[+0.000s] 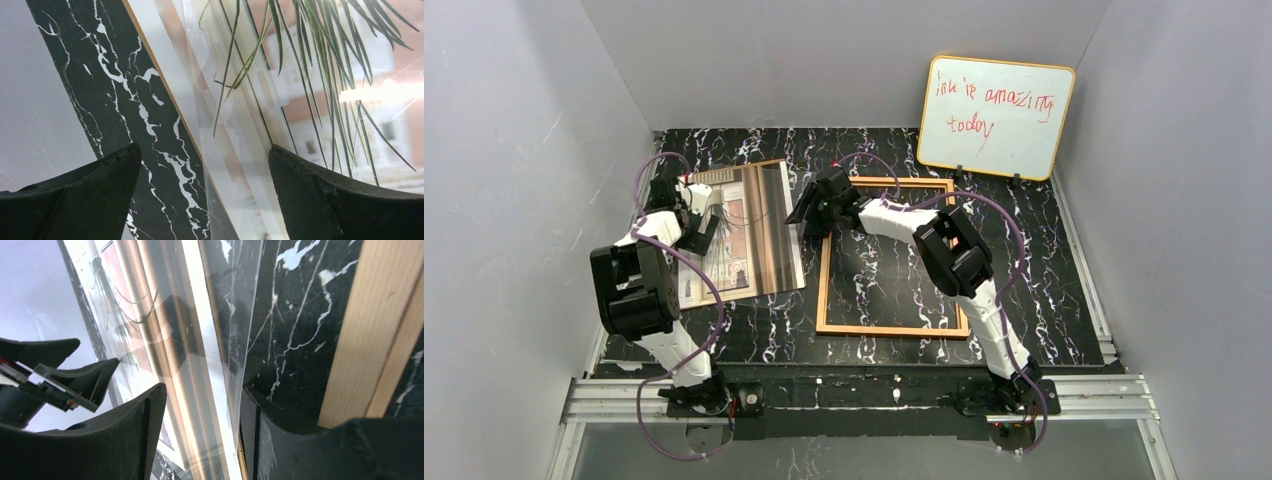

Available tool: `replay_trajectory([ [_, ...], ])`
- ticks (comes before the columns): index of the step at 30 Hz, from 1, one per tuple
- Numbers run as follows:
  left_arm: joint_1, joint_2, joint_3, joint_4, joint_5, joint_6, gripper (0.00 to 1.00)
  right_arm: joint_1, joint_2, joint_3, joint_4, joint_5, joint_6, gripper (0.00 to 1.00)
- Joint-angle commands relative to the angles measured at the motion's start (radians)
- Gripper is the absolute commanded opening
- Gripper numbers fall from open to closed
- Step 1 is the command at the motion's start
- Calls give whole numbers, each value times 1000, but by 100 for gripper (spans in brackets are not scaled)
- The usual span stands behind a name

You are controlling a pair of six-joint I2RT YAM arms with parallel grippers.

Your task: Put the photo into the frame

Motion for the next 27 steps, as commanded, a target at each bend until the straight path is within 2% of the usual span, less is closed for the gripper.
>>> replay_trajectory([
  [1,-7,68,-85,-51,-61,47,98,14,-98,-45,200,-97,37,62],
  [4,-11,67,-92,-48,-67,56,98,17,-135,-83,273,-126,42,60],
  [9,-14,67,-98,-40,-74,60,98,28,-180,-104,283,-114,5,59],
  [20,-19,54,-98,-42,-81,63,98,48,-93,-6,173,-107,-35,49],
  [22,-19,52,-91,-48,-81,61,98,52,-68,23,145,-101,-43,39],
  [25,-18,49,-64,-77,-81,50,98,52,-60,51,104,-85,-62,16],
  [27,-16,45,-28,-106,-81,38,98,52,-80,55,86,-71,-84,4],
])
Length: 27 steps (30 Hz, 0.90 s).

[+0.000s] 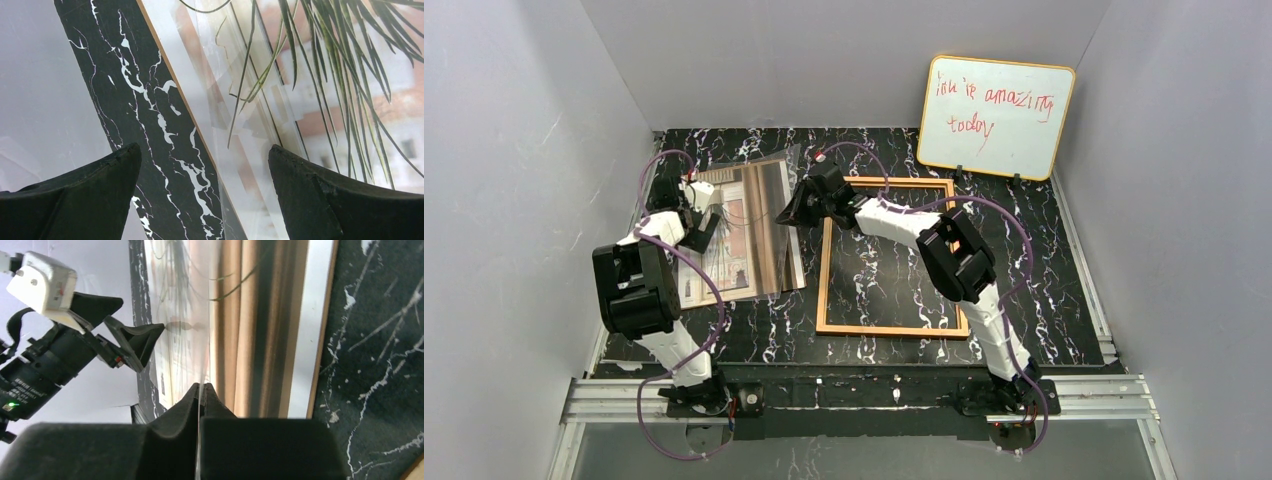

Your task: Put the photo into the frame

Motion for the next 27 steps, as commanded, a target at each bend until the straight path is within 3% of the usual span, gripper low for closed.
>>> replay_trajectory([
  [1,11,43,20,-207,-22,-17,98,11,-36,62,-50,21,-58,1],
  [9,58,-21,319,-364,14,-193,98,11,-305,39,-191,130,-297,1],
  [14,51,-34,456,-515,128,-247,98,5,-526,47,-512,325,-491,1],
  [16,30,-44,457,-565,192,-250,98,0,-625,33,-614,413,-567,1],
  [20,-61,-85,375,-575,168,-244,98,-2,-791,65,-869,697,-642,1],
  [22,-111,-93,340,-575,154,-249,98,-2,-814,142,-1041,879,-636,1],
  [27,-145,-76,342,-587,183,-277,98,-3,-793,314,-1371,1160,-574,1],
])
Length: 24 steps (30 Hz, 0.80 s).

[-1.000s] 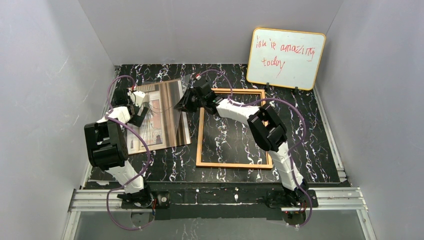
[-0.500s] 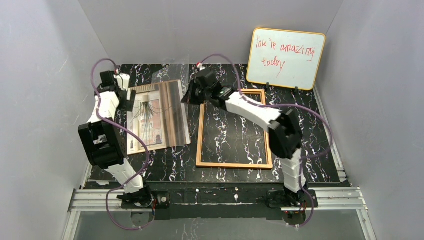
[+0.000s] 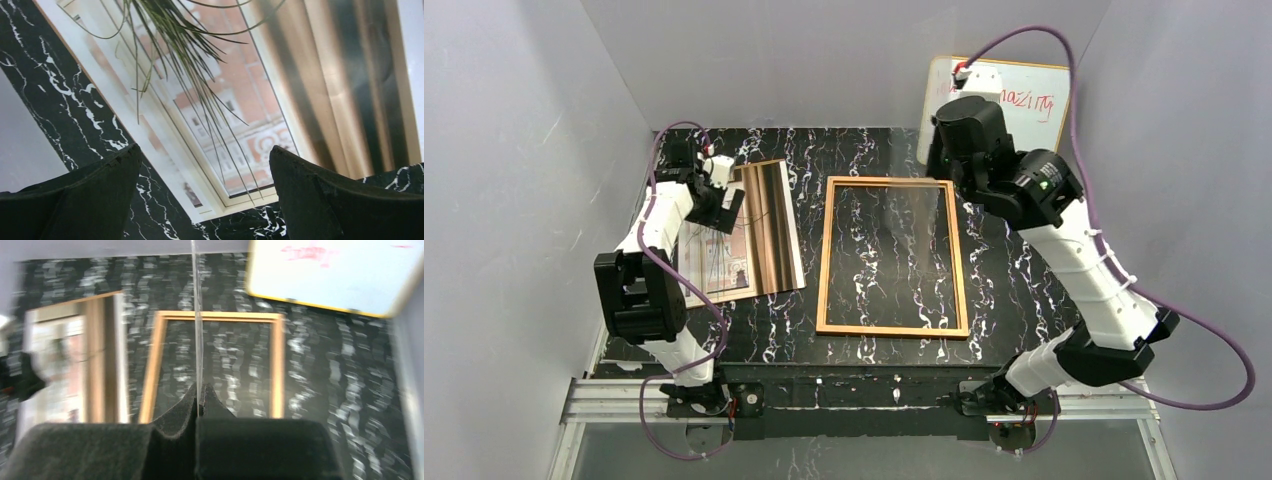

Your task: Put the photo into the frame

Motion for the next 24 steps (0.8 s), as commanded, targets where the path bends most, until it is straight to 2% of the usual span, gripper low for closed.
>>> replay_trajectory([
  [1,-4,-22,16,-59,39,-29,98,-3,71,124,-405,386,26,1],
  [4,-6,-24,25,-68,38,-18,98,0,106,63,-425,544,-11,1],
  [7,-7,-26,7,-70,21,1,98,13,169,24,-424,604,-39,1],
  [11,-7,-24,-19,-69,-3,18,98,112,267,-5,-408,702,-101,1],
  [13,-6,-23,-24,-67,-5,19,98,140,315,-12,-402,669,-107,1],
  [17,-6,-21,-17,-66,-5,16,98,146,409,-5,-422,505,-36,1],
  [24,-6,-31,0,-77,-5,26,98,146,558,-66,-422,241,176,1],
])
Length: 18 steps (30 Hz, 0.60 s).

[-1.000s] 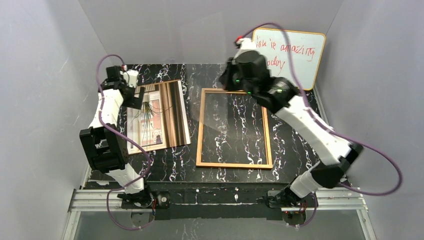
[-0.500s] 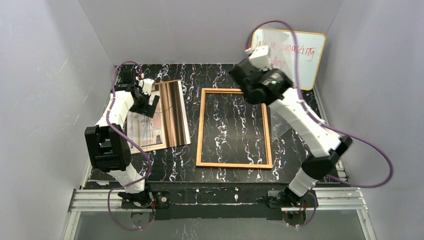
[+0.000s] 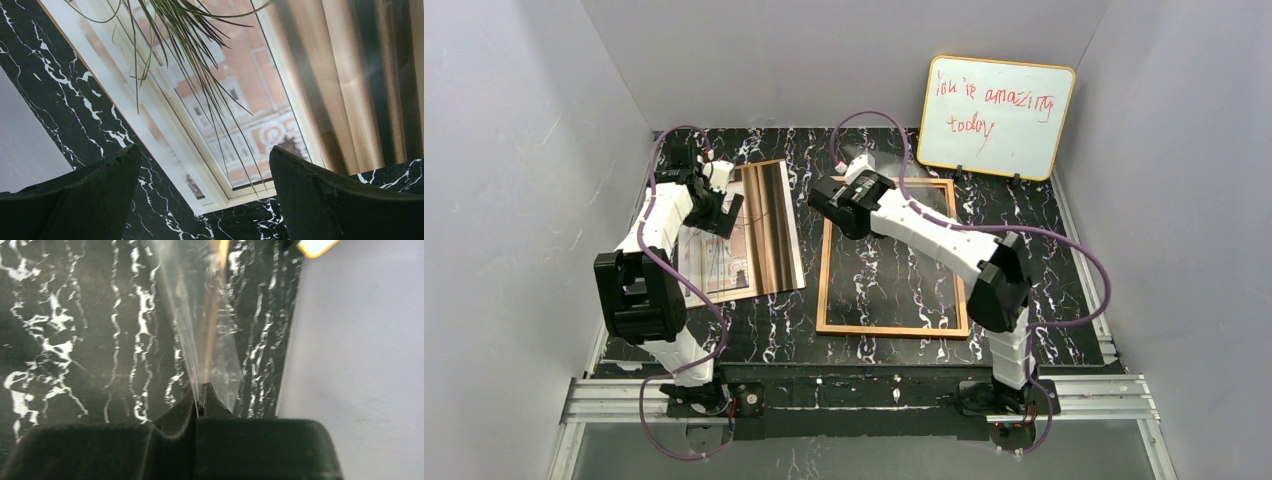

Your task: Put the photo into the frame

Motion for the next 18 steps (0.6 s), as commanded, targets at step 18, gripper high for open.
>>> replay_trajectory([
  [18,3,-47,-20,-31,-4,51,98,-7,210,99,-16,-331,619,1],
])
